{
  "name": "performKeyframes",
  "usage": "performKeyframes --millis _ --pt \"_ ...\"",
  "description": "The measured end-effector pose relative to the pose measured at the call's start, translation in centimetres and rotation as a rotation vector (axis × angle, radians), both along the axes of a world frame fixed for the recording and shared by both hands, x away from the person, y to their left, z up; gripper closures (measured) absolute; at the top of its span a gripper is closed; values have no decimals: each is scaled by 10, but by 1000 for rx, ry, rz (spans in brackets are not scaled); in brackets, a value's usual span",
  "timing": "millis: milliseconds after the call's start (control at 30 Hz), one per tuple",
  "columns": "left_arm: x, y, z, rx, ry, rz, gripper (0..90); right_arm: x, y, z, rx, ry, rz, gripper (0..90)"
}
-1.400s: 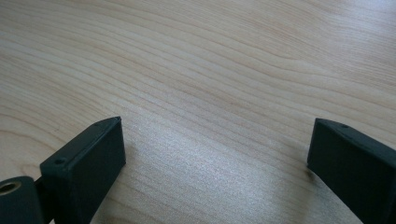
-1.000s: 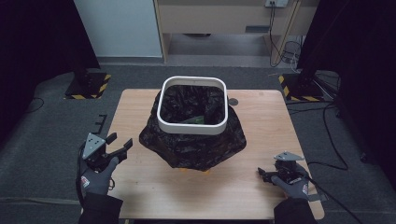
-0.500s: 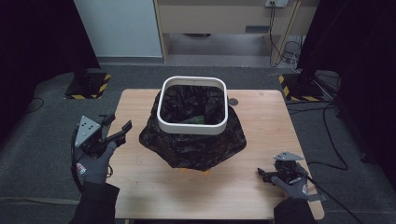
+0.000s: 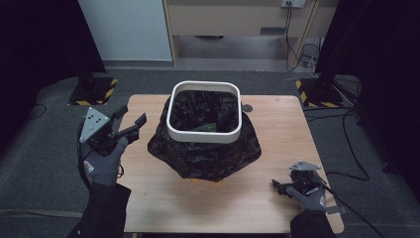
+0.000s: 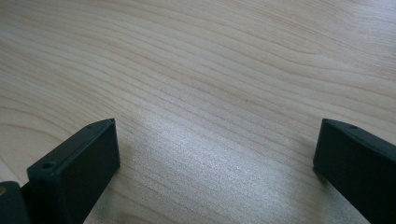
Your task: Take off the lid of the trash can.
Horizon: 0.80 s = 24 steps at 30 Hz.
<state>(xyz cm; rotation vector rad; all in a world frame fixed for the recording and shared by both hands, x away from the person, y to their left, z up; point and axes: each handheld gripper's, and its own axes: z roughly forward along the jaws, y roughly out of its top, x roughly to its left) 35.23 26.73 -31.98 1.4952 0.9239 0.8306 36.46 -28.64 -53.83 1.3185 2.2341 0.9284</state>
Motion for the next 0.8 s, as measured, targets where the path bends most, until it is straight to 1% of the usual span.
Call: performKeyframes --millis 33,67,100,200,267,333,400,433,467,633,733,767,800 --pt "0 -2 4 6 -5 -3 309 0 0 0 0 0 0 7" --pt "1 -5 11 9 -16 -12 308 0 0 0 2 0 -1 7" --pt "1 -5 11 9 -16 -12 306 0 0 0 2 0 -1 7" --pt "3 -10 20 13 -35 -22 301 0 0 0 1 3 -1 7" --pt "3 -14 24 7 -32 -28 300 0 1 0 1 2 -2 7" --pt "5 -16 29 7 -42 -32 298 0 1 0 1 3 -2 7" --pt "6 -18 33 -2 -45 -33 292 0 1 0 1 3 -2 7" --pt "8 -19 38 -8 -54 -30 287 0 1 0 0 3 -4 5" --pt "8 -19 38 -8 -54 -30 283 0 1 0 0 3 -4 5" --pt "12 -24 48 -15 -63 -28 281 -1 1 0 1 4 -7 5" --pt "14 -27 53 -29 -68 -29 279 0 1 0 -1 2 -7 6" --pt "16 -28 57 -27 -73 -31 278 0 1 0 -2 2 -7 6" --pt "16 -28 57 -27 -73 -31 279 0 1 0 -2 2 -7 6"
